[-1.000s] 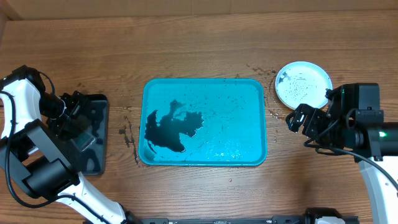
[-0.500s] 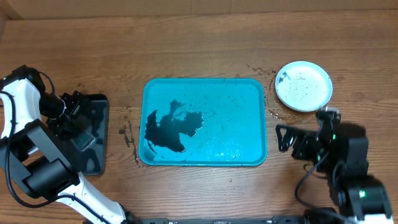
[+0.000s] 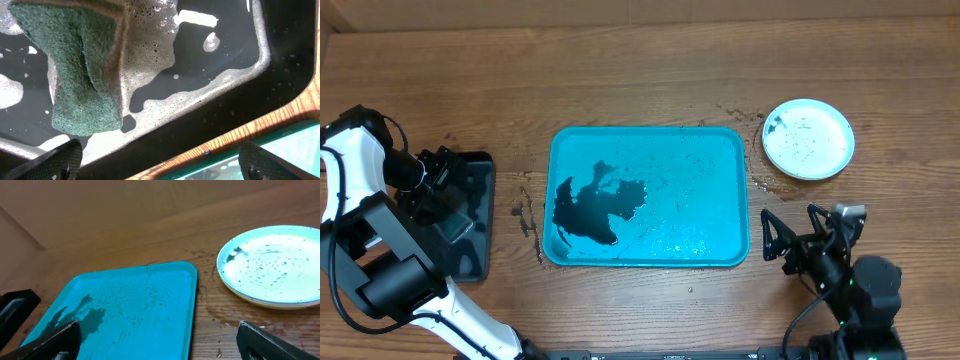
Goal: Clean dirty plates on tray and stack at the side
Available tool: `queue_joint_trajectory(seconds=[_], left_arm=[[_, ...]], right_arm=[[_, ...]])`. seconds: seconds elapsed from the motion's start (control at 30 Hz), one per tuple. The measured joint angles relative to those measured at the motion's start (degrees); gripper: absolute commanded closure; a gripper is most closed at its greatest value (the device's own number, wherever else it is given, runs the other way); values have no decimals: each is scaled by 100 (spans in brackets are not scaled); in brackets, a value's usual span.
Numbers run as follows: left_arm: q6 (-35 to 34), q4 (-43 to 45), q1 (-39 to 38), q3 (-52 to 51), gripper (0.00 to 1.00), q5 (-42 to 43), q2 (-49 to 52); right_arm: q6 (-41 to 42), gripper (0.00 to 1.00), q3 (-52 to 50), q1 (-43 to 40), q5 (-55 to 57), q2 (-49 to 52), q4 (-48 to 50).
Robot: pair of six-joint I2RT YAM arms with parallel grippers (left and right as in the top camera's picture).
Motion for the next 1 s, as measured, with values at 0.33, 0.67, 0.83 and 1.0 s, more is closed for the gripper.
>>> queue_joint_trajectory(seconds=[0.33,0.67,0.83,1.0], left_arm=[[0,0,0,0,0,0,0],[0,249,0,0,0,0,0],[0,260,0,2,1,0,0],[0,264,0,0,0,0,0]], right_arm=[[-20,0,-1152,0,0,-938,1377],[-26,0,-1152,-35,678,-1349,1528],[-79,0,-1152,-205,1150,-1353,1268],[-634,0,-1152,-205,1386,-1355,1246]])
